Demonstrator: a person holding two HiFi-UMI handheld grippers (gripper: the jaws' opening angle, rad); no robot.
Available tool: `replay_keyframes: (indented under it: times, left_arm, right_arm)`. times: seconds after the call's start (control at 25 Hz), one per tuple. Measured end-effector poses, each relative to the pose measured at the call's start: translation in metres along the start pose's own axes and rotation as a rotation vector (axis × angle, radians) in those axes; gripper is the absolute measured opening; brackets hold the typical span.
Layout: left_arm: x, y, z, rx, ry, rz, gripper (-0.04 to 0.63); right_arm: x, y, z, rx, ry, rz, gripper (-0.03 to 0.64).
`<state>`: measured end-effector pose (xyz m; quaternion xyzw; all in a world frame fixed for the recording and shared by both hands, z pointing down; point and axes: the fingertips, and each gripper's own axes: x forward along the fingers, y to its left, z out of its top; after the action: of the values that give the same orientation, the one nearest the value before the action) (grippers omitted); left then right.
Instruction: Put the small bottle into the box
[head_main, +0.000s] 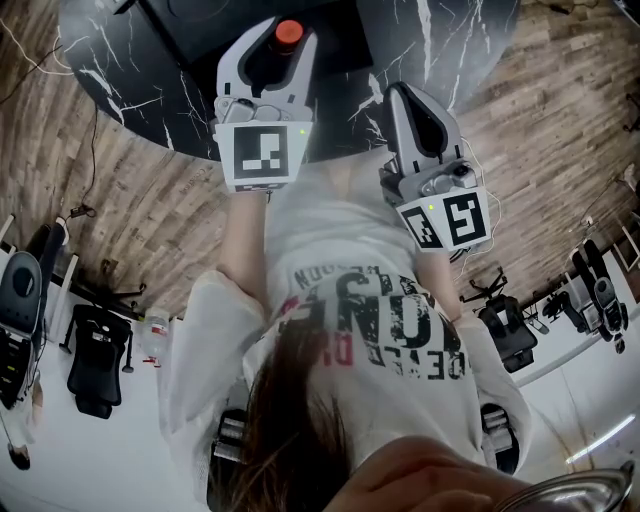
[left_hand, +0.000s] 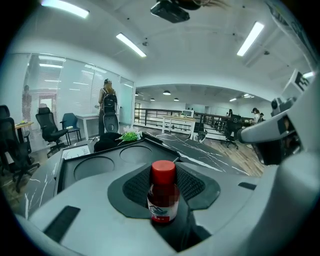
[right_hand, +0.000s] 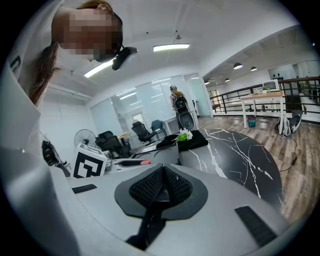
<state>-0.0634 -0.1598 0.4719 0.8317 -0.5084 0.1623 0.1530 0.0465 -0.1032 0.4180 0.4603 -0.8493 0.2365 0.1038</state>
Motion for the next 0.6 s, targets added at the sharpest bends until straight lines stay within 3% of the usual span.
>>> replay_keyframes:
  times: [0.6]
  left_arm:
    - [-0.012, -0.002, -0.011, 0.001, 0.044, -0.003, 0.143]
  right_arm:
    - [-0.006, 0.0, -0.001, -0.002, -0.012, -0.001, 0.009]
